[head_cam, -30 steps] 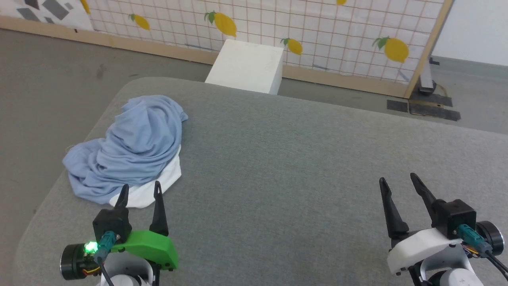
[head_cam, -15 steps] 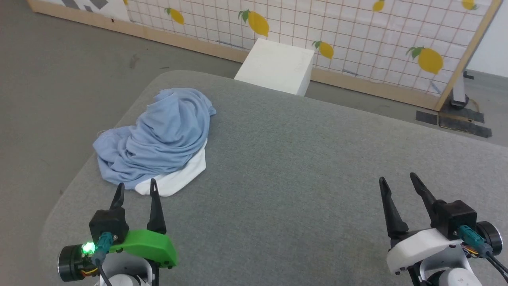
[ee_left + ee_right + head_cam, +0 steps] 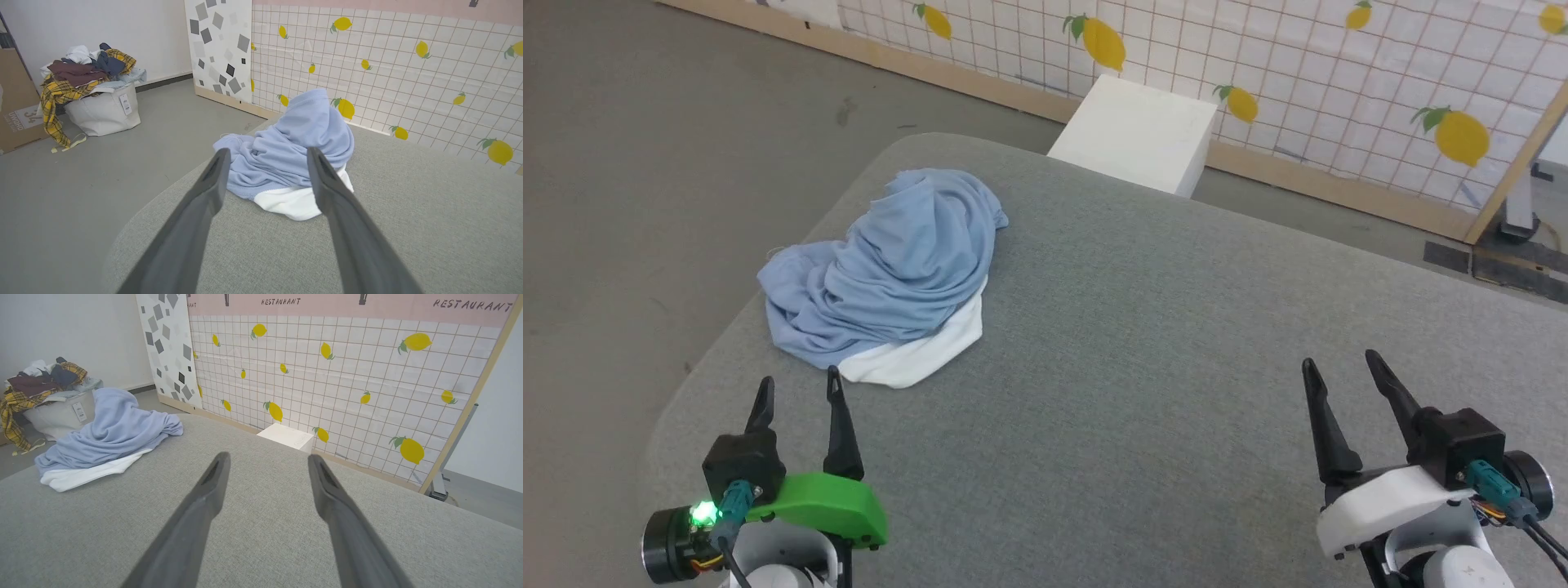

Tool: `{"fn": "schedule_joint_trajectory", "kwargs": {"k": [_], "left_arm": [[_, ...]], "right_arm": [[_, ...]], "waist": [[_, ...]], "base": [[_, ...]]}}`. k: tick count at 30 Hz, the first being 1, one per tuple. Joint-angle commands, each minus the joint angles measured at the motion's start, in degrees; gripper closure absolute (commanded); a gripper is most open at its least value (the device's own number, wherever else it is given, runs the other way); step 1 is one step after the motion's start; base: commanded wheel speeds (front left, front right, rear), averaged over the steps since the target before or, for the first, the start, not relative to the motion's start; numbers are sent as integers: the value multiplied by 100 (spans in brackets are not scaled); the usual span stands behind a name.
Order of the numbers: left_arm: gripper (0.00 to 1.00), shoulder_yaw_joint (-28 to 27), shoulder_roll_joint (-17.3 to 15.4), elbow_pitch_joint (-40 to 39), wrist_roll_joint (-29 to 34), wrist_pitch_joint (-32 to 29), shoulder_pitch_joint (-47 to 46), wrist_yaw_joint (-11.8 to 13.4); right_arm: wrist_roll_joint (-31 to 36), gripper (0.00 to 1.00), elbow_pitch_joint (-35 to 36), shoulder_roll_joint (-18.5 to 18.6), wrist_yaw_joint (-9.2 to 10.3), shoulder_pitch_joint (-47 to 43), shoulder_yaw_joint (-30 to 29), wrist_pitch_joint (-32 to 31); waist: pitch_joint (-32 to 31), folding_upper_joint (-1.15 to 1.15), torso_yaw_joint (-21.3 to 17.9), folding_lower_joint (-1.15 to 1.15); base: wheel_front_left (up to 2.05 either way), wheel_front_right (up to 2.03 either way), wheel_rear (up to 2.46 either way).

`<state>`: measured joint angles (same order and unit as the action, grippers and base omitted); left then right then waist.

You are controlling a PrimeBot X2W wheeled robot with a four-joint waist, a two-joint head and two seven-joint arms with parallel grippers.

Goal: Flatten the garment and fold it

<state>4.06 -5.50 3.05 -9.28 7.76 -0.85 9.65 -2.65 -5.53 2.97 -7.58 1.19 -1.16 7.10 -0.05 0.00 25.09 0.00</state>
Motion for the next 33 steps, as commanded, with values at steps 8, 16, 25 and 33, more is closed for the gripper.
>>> {"fn": "schedule_joint_trajectory", "kwargs": {"k": [8, 16, 25, 33], "left_arm": [[0, 81, -75, -43, -143, 88, 99, 176], [0, 164, -93, -113, -240, 132, 150, 318], [0, 233, -136, -136, -370, 197, 170, 444], [0, 310, -151, -169, -478, 213, 164, 596]], "right_arm": [[-67, 0, -99, -7, 6, 145, -8, 142], [-94, 0, -149, -7, 7, 173, 9, 202], [-103, 0, -183, -8, 7, 200, -43, 260], [-137, 0, -199, -9, 8, 249, -60, 326]], "waist": [[6, 0, 242, 0], [23, 0, 454, 0], [55, 0, 731, 0], [103, 0, 985, 0]], "base": [[0, 0, 0], [0, 0, 0], [0, 0, 0], [0, 0, 0]]}}
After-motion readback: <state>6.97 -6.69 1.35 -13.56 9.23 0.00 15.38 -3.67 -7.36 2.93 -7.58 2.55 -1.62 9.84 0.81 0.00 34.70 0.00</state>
